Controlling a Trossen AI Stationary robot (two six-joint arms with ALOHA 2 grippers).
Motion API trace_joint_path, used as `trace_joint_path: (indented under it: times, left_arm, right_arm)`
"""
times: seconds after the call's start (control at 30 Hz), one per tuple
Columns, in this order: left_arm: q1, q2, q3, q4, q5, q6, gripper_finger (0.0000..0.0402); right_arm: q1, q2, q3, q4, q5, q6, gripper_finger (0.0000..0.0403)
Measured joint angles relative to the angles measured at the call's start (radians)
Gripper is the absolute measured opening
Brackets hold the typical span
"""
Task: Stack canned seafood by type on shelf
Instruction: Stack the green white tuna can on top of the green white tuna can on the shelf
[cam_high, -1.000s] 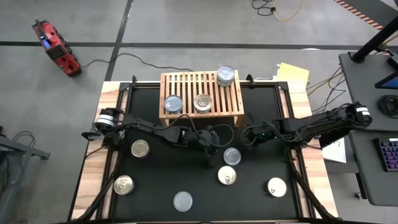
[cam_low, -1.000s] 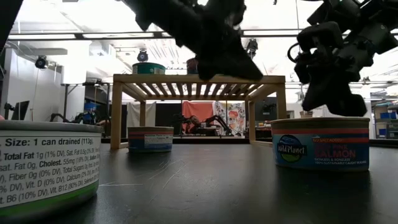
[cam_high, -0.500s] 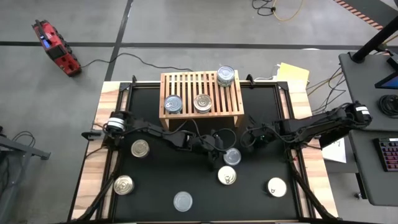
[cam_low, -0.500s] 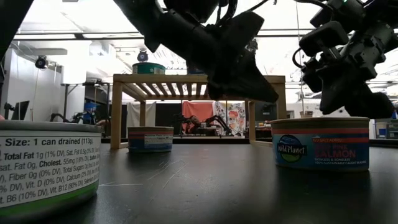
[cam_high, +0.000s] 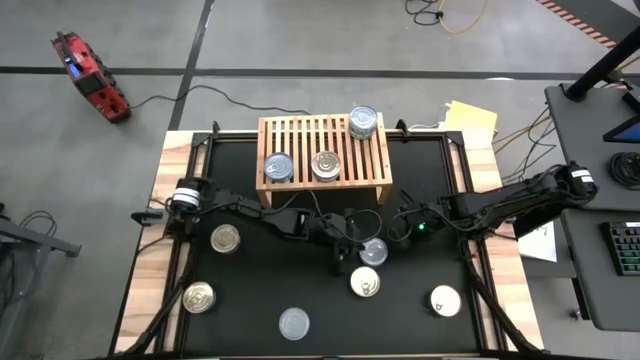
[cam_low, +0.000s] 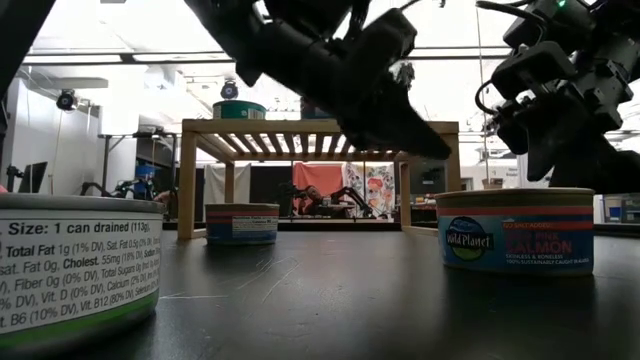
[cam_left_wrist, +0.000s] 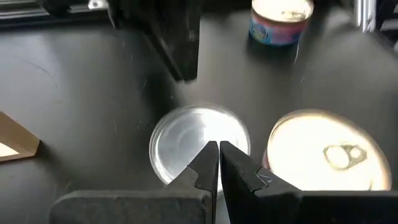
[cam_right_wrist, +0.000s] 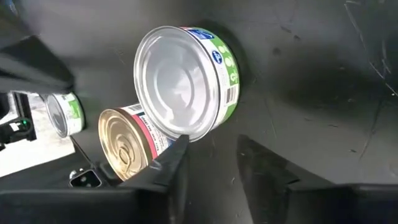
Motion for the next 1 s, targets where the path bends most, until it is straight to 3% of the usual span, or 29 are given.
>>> trace_joint_path:
  times: [0.57,1.0]
  left_arm:
    - [-0.002,0.082,-0.001,0.072,-0.03,-0.04,0.0]
    - [-0.002,0.104,-0.001,0.077,-0.03,-0.126,0.0]
  right_arm:
    - [0.0,0.001,-0.012,-0.001,0.089,-0.058,0.0234]
    - [0.002,0.001,-0.027,0.004,0.167,-0.105,0.0266]
